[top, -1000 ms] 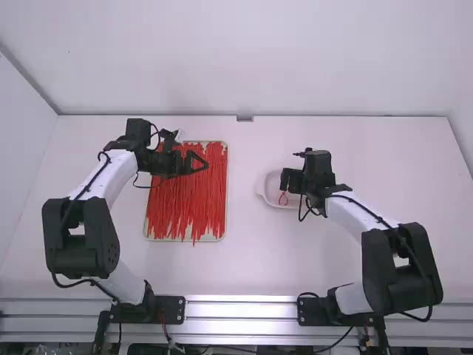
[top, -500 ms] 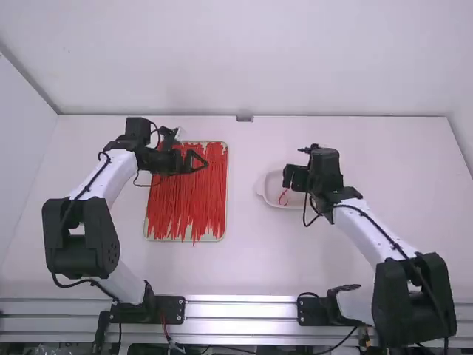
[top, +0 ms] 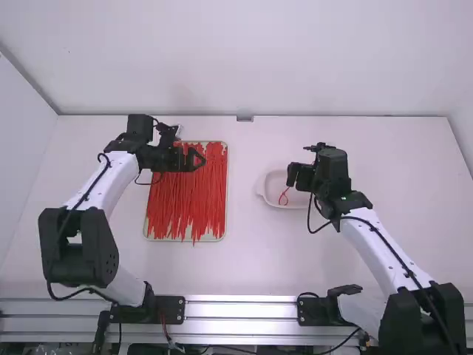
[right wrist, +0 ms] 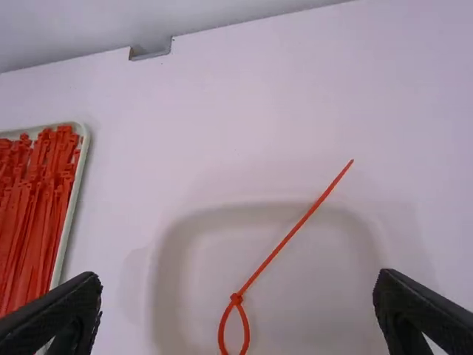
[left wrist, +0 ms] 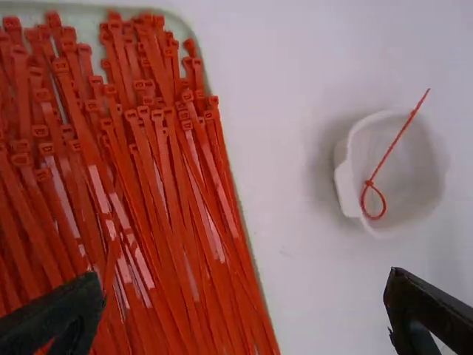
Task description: Fasten the cable tie
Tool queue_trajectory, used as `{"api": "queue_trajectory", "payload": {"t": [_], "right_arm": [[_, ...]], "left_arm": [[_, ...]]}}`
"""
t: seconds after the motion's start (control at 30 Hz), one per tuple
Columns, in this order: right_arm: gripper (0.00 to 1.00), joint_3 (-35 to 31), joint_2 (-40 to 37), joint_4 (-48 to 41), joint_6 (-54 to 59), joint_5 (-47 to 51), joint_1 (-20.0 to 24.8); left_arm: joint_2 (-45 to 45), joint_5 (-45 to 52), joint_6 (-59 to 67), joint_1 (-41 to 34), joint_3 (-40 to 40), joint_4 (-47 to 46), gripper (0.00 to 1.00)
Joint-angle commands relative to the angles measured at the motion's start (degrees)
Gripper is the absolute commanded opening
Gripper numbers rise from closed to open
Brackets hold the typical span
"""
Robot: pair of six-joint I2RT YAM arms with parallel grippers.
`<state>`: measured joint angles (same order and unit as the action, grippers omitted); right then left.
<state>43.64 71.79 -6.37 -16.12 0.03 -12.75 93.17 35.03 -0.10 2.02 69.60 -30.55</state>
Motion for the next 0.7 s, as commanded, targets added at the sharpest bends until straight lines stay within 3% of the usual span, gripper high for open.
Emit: {"api": "queue_trajectory", "payload": {"t": [0.0, 0.43, 0.67], "right_arm": [[0.98, 1.33, -1.57, -0.26, 0.17, 0.48, -0.02], [0.98, 1.33, -2.14, 0.09, 2.71, 0.48, -0.04], [0.91, -2.89, -6.37, 4.32, 6.94, -0.03, 4.18]], "left_arm": [[-3.37, -0.11, 1.44, -0.15, 1.27, -0.13, 0.99], [-7.58, -0.13, 1.66, -0.11, 1.27, -1.11, 0.99], [-11.69, -4.23, 0.10, -2.02, -2.83, 2.99, 0.92]]}}
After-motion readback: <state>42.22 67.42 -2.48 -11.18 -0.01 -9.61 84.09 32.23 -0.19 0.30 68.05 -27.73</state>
